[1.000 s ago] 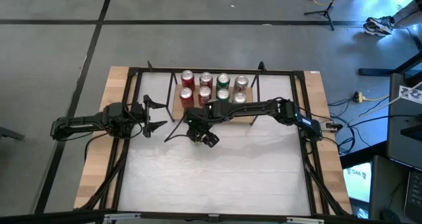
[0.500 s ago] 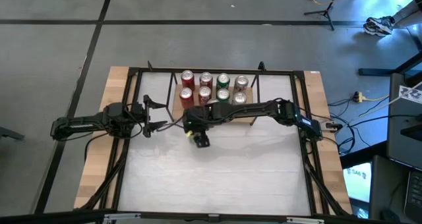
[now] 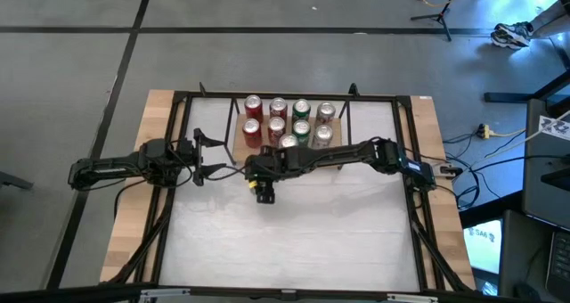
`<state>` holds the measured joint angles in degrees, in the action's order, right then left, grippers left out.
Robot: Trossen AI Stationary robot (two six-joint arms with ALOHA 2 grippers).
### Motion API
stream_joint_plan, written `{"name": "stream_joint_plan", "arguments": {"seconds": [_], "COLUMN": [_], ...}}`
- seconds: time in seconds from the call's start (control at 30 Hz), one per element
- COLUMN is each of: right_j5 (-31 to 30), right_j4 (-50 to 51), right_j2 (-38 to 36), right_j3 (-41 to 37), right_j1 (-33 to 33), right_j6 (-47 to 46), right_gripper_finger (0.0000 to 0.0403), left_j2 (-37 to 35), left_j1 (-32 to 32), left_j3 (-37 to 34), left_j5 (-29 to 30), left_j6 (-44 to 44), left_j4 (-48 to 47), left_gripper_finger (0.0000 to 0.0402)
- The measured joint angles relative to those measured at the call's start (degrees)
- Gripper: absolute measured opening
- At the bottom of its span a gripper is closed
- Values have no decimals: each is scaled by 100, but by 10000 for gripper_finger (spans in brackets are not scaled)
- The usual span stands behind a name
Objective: Place canned beverage on shelf
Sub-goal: Put the light green soda can on the shelf
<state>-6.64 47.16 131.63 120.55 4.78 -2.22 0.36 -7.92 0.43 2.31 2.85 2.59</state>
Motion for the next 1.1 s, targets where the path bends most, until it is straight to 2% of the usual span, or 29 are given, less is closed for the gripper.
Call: {"name": "stream_joint_plan", "arguments": {"seconds": [1.1], "right_j5": [171], "right_j4": [-44], "right_j2": [-4], "right_j3": [0], "right_j1": [130], "right_j6": [-94], "right_gripper_finger": [322], "left_j2": [0], "left_j1": [0], "left_j3": [0], "left_j5": [-3], "left_j6": [0], "left_j4": [0], "left_gripper_finger": [350]}}
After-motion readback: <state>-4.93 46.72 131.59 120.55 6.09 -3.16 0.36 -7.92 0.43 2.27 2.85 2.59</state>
